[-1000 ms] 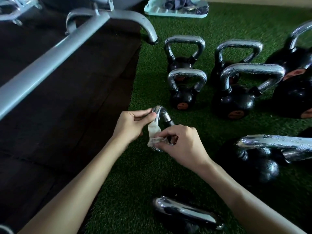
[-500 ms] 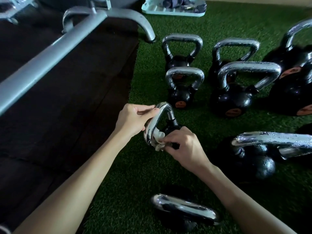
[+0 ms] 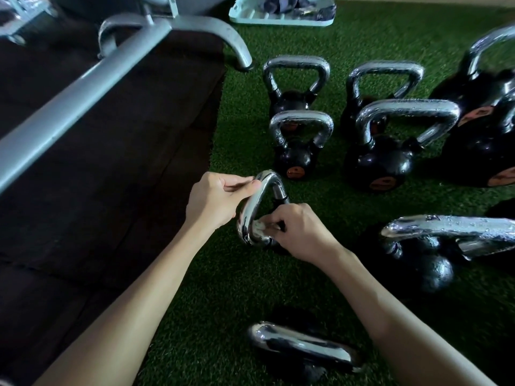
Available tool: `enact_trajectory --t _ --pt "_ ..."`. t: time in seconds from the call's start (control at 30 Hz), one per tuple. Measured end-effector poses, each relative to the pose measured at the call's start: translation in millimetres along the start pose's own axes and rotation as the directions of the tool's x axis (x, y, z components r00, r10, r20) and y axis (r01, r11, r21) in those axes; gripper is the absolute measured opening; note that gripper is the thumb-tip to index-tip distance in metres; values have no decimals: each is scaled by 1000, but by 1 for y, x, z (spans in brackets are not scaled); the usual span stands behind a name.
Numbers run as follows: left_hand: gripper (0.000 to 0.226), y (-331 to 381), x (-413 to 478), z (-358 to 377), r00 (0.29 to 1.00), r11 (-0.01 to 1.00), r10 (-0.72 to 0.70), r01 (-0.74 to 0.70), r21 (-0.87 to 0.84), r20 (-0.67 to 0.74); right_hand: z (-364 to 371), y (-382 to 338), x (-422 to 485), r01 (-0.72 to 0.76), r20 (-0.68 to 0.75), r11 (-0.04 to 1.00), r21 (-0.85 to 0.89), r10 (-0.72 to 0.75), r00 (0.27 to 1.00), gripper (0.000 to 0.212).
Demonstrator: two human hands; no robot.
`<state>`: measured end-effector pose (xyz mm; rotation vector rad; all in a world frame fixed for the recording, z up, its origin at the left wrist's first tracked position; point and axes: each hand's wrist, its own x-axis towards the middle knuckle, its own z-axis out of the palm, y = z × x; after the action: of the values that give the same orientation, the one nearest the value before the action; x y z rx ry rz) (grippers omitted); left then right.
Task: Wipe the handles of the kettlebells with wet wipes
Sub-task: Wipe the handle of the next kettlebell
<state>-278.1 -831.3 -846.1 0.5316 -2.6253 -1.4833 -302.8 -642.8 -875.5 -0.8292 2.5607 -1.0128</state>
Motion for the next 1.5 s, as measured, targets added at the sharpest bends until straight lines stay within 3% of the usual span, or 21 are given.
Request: enact_trajectory --t 0.13,0.37,0.57,0.67,0.77,0.97,1.27,1.5 --pt "30 4 1 1 1000 998 13 -13 66 -6 4 -2 2 -76 7 981 180 76 997 20" --pt "30 5 2 3 999 994 45 -44 105 -14 -2 1 2 -121 -25 976 181 127 992 17" --pt "29 4 4 3 996 987 80 -75 143 -31 17 -3 7 -211 -233 840 501 365 901 13" --pt "28 4 3 4 996 987 80 -75 144 -28 16 -3 3 -236 -184 794 560 396 899 18" --pt "27 3 0 3 995 985 91 -84 150 -37 17 -5 -4 -238 -152 800 550 376 914 22" --pt "27 8 -2 2 993 978 109 -100 181 -37 10 -13 12 -182 -427 835 519 438 791 10" --pt "31 6 -6 -1 991 974 123 -110 199 -51 18 -15 16 -125 -561 915 384 339 755 10" --pt "36 12 -8 2 990 973 140 -135 186 -13 12 -5 16 -273 -536 913 302 400 743 10"
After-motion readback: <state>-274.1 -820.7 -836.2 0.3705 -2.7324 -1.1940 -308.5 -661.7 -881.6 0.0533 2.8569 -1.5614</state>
